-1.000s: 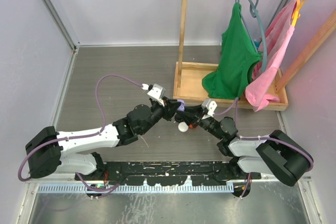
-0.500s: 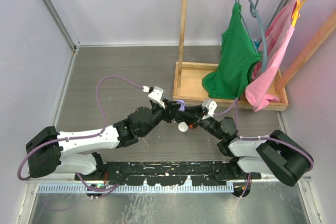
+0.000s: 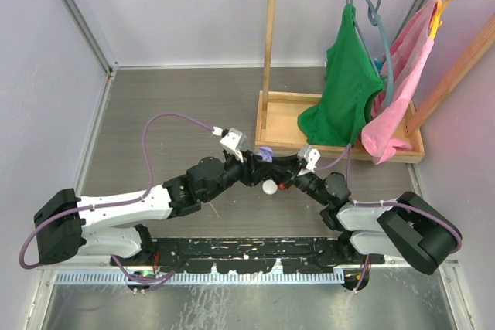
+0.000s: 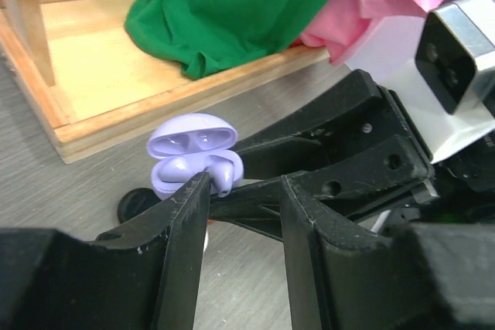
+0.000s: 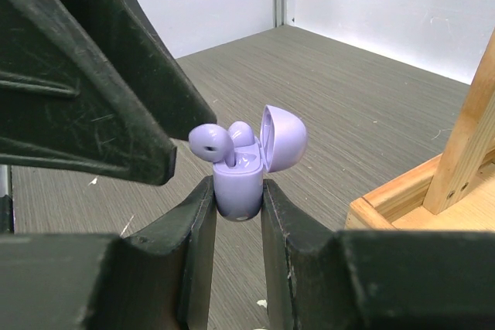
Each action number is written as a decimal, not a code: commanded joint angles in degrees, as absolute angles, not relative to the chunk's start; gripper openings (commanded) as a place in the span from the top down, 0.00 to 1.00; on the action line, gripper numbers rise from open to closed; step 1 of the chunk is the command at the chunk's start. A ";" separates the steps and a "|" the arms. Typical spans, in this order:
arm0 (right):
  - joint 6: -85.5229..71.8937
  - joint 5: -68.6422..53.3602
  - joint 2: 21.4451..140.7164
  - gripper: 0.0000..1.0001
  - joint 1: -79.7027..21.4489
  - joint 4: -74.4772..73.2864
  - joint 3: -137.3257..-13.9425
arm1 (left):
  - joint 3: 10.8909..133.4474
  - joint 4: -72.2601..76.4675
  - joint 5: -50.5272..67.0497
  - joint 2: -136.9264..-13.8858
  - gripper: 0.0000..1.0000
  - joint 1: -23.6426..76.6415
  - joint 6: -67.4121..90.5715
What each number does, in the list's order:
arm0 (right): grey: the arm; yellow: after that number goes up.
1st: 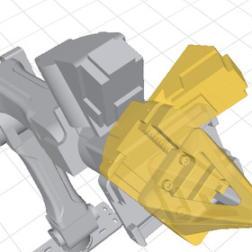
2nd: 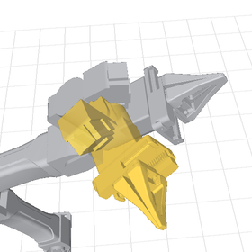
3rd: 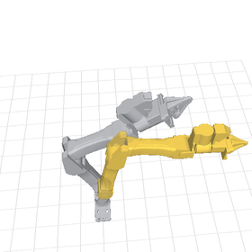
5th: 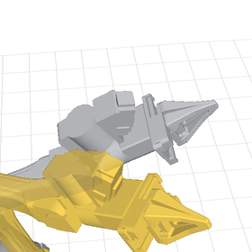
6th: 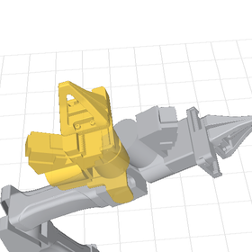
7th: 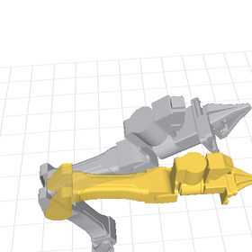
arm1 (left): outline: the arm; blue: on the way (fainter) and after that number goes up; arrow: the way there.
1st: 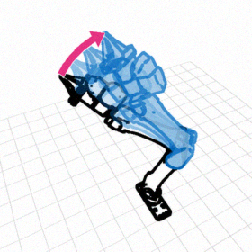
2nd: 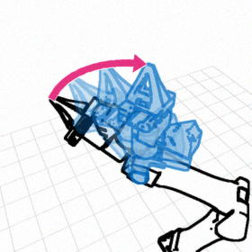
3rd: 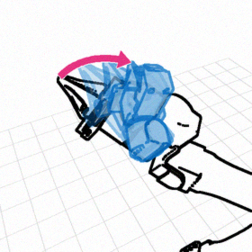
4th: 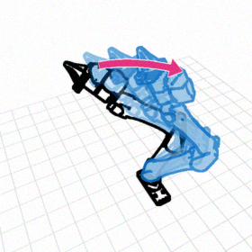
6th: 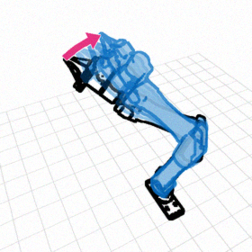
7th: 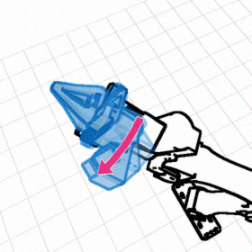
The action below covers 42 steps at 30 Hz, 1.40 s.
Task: Insert the wireless bluetooth earbuds into the charging case
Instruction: Place the earbud in the charging case, then close the charging case.
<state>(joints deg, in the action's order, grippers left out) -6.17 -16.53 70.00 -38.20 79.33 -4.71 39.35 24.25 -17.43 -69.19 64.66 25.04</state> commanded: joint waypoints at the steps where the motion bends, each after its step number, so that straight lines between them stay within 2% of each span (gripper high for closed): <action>1: -5.90 -16.00 68.79 0.95 -38.42 84.22 -5.08 | 43.01 23.06 -11.29 -68.11 0.57 64.40 27.51; 12: -5.68 -16.52 68.22 0.95 -38.49 83.52 -5.18 | 44.81 22.33 -1.61 -68.30 0.55 59.48 32.52; 17: -5.18 -17.50 67.71 0.95 -38.44 82.81 -5.33 | 45.23 17.33 3.50 -64.71 0.53 53.51 33.65; 22: -5.12 -20.71 67.28 0.95 -38.42 82.18 -5.94 | 46.20 10.69 10.15 -61.56 0.46 47.82 32.67; 29: -5.76 -27.10 66.96 0.95 -38.45 81.10 -7.77 | 48.91 6.46 25.78 -62.65 0.38 41.45 31.99; 37: -7.67 -33.33 67.81 0.95 -38.49 81.11 -10.94 | 51.05 7.31 35.50 -67.13 0.37 40.60 32.07; 42: -8.69 -33.94 68.57 0.95 -38.49 82.24 -11.39 | 51.20 9.08 39.52 -68.73 0.40 40.57 32.96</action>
<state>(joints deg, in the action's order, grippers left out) -7.55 -32.03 68.23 -38.20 77.95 -9.37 48.75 6.52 33.36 -68.55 40.80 32.47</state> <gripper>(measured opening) 0.314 0.611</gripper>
